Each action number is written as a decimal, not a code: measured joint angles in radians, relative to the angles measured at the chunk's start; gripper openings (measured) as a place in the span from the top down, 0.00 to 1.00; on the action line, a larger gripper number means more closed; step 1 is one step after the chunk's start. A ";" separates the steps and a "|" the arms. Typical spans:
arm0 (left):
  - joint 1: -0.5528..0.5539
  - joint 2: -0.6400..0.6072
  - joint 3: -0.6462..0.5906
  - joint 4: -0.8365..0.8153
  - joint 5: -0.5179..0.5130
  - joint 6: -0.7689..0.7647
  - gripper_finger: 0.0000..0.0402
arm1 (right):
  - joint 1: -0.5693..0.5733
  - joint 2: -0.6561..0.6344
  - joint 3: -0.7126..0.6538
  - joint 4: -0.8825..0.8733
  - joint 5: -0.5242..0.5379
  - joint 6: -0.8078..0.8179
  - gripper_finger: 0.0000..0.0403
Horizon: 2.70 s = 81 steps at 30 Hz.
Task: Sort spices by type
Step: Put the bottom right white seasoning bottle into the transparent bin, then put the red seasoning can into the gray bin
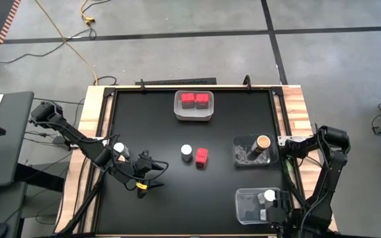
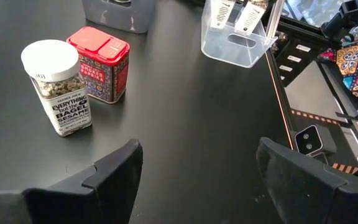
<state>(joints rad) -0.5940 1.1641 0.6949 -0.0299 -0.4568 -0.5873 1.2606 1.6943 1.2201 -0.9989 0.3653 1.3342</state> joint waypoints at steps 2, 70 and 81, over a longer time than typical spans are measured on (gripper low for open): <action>0.000 0.000 0.000 0.000 0.000 0.000 0.25 | 0.000 0.000 0.000 0.001 0.000 0.000 0.40; 0.000 0.000 0.000 -0.002 0.001 -0.003 0.25 | -0.053 -0.001 0.434 -0.333 0.002 -0.042 0.11; 0.000 0.000 0.000 -0.003 -0.001 -0.002 0.25 | -0.216 -0.001 0.512 -0.332 0.200 -0.102 0.11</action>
<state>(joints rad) -0.5940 1.1641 0.6950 -0.0326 -0.4581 -0.5892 1.0445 1.6932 1.7325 -1.3304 0.5654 1.2321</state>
